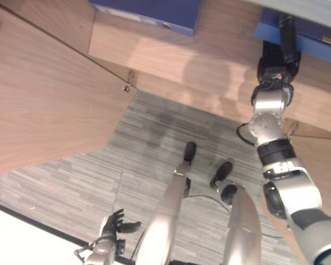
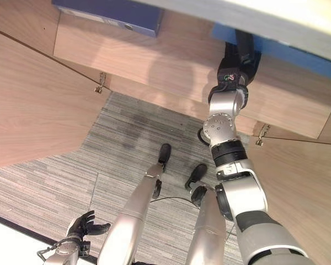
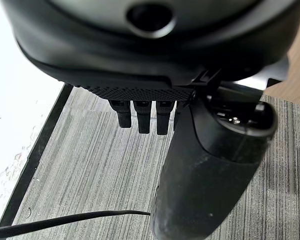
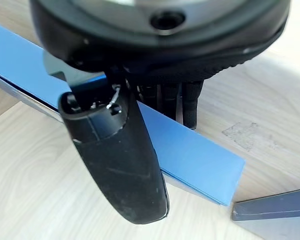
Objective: Put the empty folder in the office cabinet
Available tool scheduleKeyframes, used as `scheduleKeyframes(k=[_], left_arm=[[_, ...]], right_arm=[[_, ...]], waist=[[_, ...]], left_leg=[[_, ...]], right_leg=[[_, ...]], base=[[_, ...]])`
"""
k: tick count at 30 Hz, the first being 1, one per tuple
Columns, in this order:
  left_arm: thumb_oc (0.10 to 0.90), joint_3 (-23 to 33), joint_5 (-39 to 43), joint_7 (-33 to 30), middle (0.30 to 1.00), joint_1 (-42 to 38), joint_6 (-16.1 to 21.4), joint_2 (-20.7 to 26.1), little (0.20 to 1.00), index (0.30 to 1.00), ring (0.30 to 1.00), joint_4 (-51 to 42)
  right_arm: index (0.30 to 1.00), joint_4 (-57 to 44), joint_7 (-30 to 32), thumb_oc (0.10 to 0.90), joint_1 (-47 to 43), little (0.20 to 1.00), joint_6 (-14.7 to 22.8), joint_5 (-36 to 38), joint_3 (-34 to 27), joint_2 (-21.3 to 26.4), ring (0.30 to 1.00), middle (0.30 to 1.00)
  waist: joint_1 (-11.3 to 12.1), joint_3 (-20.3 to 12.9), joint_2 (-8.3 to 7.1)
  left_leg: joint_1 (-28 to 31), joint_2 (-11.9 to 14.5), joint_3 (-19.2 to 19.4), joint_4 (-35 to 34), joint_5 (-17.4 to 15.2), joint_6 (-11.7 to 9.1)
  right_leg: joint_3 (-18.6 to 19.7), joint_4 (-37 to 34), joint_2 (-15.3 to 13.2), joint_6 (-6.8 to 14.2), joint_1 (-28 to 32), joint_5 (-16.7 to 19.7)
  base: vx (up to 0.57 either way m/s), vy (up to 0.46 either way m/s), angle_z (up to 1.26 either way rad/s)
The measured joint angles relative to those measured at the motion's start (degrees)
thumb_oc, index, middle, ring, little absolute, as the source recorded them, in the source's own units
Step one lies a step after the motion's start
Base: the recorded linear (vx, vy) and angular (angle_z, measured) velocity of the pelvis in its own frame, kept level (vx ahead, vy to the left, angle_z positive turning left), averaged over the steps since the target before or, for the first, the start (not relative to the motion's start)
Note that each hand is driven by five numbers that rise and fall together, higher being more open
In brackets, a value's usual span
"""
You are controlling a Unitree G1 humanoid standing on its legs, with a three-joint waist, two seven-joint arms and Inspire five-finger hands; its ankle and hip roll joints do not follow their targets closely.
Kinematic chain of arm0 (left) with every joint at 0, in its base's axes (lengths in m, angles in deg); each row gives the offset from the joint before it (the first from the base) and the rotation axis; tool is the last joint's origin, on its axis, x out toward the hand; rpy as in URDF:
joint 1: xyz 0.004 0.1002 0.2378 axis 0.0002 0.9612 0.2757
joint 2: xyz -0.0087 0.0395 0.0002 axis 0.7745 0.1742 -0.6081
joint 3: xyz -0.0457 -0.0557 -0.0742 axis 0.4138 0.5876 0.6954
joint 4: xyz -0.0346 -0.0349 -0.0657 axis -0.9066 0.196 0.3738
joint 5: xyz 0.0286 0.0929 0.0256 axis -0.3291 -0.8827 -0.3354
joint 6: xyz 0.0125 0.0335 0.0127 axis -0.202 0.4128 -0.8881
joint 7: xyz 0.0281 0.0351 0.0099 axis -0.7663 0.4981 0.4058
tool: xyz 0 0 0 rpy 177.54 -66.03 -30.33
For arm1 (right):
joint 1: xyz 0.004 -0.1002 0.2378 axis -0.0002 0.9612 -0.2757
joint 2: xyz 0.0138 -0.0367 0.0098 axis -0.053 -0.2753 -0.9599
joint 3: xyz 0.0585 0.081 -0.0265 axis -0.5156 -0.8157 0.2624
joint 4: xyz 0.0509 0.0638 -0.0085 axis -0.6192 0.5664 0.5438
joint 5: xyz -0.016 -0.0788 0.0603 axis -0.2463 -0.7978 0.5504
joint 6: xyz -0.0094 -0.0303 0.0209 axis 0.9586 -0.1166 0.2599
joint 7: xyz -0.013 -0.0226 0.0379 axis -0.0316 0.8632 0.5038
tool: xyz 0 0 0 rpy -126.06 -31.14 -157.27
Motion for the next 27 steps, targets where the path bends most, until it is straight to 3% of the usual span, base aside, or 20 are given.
scheduleKeyframes(k=[4, 9, 12, 15, 19, 21, 23, 24, 27], left_arm=[[0.8, 0.1, 0.0, -0.2, 0.9, 0.0, -0.1, 0.0, 0.9, 0.9, 0.9, -1.0], [0.8, 1.3, 0.0, -0.1, 0.9, -0.1, 0.0, 0.1, 0.9, 0.9, 0.9, -1.9], [0.8, 2.1, -0.1, 0.3, 0.9, -0.1, 0.0, 0.1, 0.9, 0.9, 0.9, -2.3], [0.8, 2.3, -0.1, 0.4, 0.9, 0.2, 0.0, 0.6, 0.9, 0.9, 0.9, -3.7], [0.8, 2.5, -0.3, 2.9, 0.9, 0.6, 0.2, 2.9, 0.9, 0.9, 0.9, -6.4], [0.8, 3.0, -0.4, 3.4, 0.9, 0.6, 0.2, 2.9, 0.9, 0.9, 0.9, -6.0], [0.8, 3.1, -0.7, 5.1, 0.9, 0.6, 0.0, 2.9, 0.9, 0.9, 0.9, -4.8], [0.8, 3.1, -0.8, 5.3, 0.9, 0.6, 0.1, 2.9, 0.9, 0.9, 0.9, -4.8], [0.8, 2.2, -0.8, 5.5, 0.9, 0.7, 0.4, 3.2, 0.9, 0.9, 0.9, -5.8]], right_arm=[[0.9, -4.4, -0.8, 0.8, 2.7, 0.9, -1.5, -3.1, 5.2, 2.2, 0.9, 0.9], [0.9, -5.1, -3.0, 0.8, 3.8, 0.9, -6.1, -3.8, 9.3, 4.3, 0.9, 0.9], [0.9, -6.6, -5.6, 0.8, 4.6, 0.9, -9.7, -3.8, 13.0, 8.1, 0.9, 0.9], [0.9, -8.0, -11.2, 0.8, 4.9, 0.9, -12.2, -3.8, 16.0, 11.1, 0.9, 0.9], [0.9, -14.5, -18.3, 0.8, 6.5, 0.9, -15.3, -3.3, 22.3, 13.1, 0.9, 0.9], [0.9, -12.3, -21.1, 0.8, 4.4, 0.9, -18.0, -7.2, 29.8, 20.5, 0.9, 0.9], [0.9, -12.2, -22.9, 0.8, 3.3, 0.9, -20.3, -11.6, 31.3, 26.5, 0.9, 0.9], [0.9, -12.1, -23.9, 0.8, 0.8, 0.9, -21.3, -13.6, 35.0, 29.8, 0.9, 0.9], [0.9, -12.4, -26.2, 0.8, -5.3, 0.9, -23.3, -17.5, 41.7, 32.4, 0.9, 0.9]], waist=[[-0.7, 0.0, -0.74], [-0.7, 0.0, -2.83], [-0.7, 0.0, -3.62], [-0.7, 0.0, -3.63], [1.4, 0.0, -3.62], [2.2, 0.0, -3.63], [2.3, 0.0, -3.74], [2.2, 0.0, -3.76], [0.7, -0.1, -4.68]], left_leg=[[-1.0, 0.1, 0.0, 0.1, 0.5, 0.0], [-1.0, 0.5, 0.3, -0.1, 0.5, 0.0], [-1.1, 0.7, 0.1, -0.7, 0.5, 0.1], [-1.1, 0.8, -0.1, -1.2, 0.7, 0.2], [0.0, 0.7, -0.4, -2.2, 1.3, -0.2], [0.2, 0.7, -0.5, -2.2, 1.3, -0.1], [0.1, 0.5, -0.8, -2.2, 1.4, 0.0], [0.1, 0.6, -0.8, -2.2, 1.5, -0.1], [0.1, 0.7, -1.0, -3.4, 2.2, 0.3]], right_leg=[[0.0, -0.1, 0.1, -0.2, -1.0, 0.6], [-0.1, -0.8, 0.5, -0.2, -1.0, 0.8], [-0.3, -1.4, 0.8, -0.3, -0.9, 1.1], [-0.6, -2.0, 0.9, -0.3, -0.8, 1.5], [-1.0, -2.6, 1.0, -0.1, 0.3, 1.5], [-1.2, -2.8, 0.9, -0.1, 0.7, 1.4], [-1.5, -3.3, 0.9, 0.1, 1.0, 1.8], [-1.6, -3.5, 0.9, 0.2, 1.0, 2.1], [-2.0, -4.4, 1.0, 0.1, 0.9, 2.4]], base=[[0.0, 0.0, 0.0], [0.0, -0.019, -0.04], [0.01, -0.02, -0.02], [0.0, 0.0, 0.0], [0.01, -0.005, 0.07], [0.0, -0.013, 0.06], [0.0, 0.0, 0.0], [0.01, -0.008, -0.05], [0.0, 0.0, 0.0]])
